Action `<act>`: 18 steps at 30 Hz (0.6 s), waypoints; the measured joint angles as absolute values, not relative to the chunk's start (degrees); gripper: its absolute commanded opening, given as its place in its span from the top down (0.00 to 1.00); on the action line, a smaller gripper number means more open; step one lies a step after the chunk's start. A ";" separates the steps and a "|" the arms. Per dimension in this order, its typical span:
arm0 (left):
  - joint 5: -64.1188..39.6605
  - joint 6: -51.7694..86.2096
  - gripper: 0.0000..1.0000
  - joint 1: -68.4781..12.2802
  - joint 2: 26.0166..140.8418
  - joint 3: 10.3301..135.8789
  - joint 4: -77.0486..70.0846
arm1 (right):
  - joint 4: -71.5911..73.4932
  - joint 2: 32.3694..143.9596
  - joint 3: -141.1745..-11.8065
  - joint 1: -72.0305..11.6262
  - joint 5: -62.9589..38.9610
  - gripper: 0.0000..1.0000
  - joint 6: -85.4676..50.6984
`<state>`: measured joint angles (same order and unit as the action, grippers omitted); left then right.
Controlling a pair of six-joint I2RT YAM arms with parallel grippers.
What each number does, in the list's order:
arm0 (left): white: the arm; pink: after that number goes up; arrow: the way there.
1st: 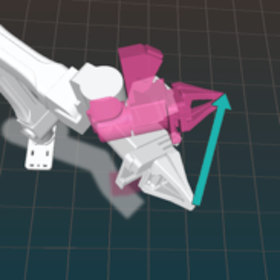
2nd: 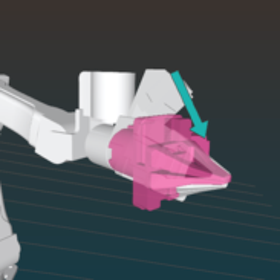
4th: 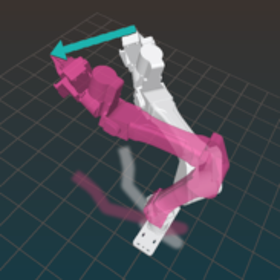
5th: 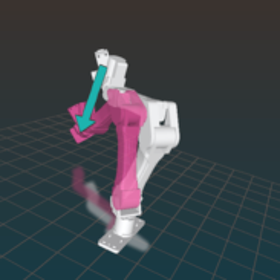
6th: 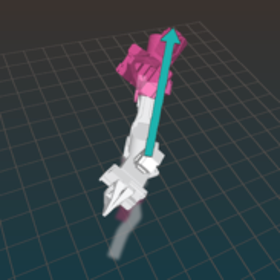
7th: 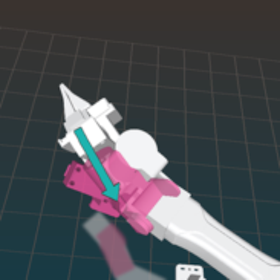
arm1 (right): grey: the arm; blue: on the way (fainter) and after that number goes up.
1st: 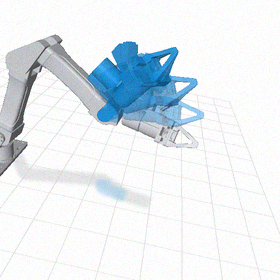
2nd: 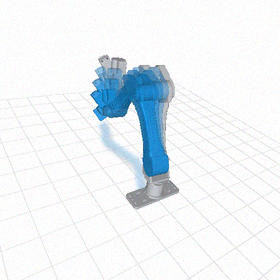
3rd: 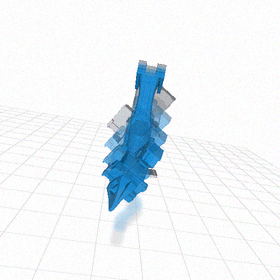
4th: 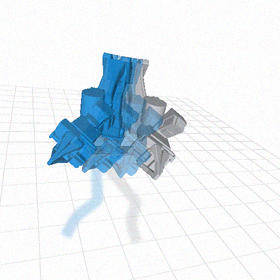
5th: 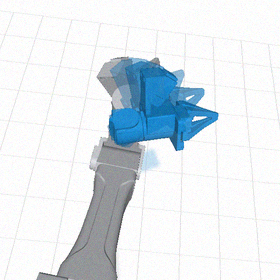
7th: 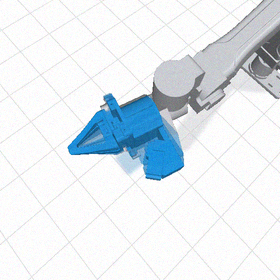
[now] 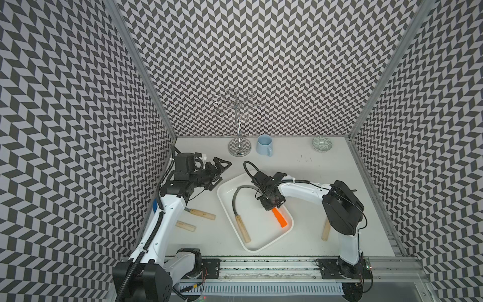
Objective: Put small sickles into storage boxes
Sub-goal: Place the sickle in the storage box.
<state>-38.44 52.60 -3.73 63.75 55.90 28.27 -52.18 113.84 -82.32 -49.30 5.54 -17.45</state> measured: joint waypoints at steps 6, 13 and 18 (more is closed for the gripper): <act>-38.44 52.60 0.00 -3.73 63.75 55.90 28.29 | -52.16 114.56 -82.26 -49.25 5.58 0.81 -17.63; -38.44 52.60 0.00 -3.73 63.75 55.90 28.29 | -51.92 114.83 -81.80 -49.25 5.56 0.81 -18.02; -38.44 52.60 0.00 -3.73 63.75 55.90 28.29 | -51.75 114.87 -81.78 -49.25 5.56 0.81 -18.04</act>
<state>-38.44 52.60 -3.73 63.75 55.90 28.29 -51.75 114.87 -81.78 -49.25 5.56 -18.04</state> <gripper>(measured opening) 0.995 0.192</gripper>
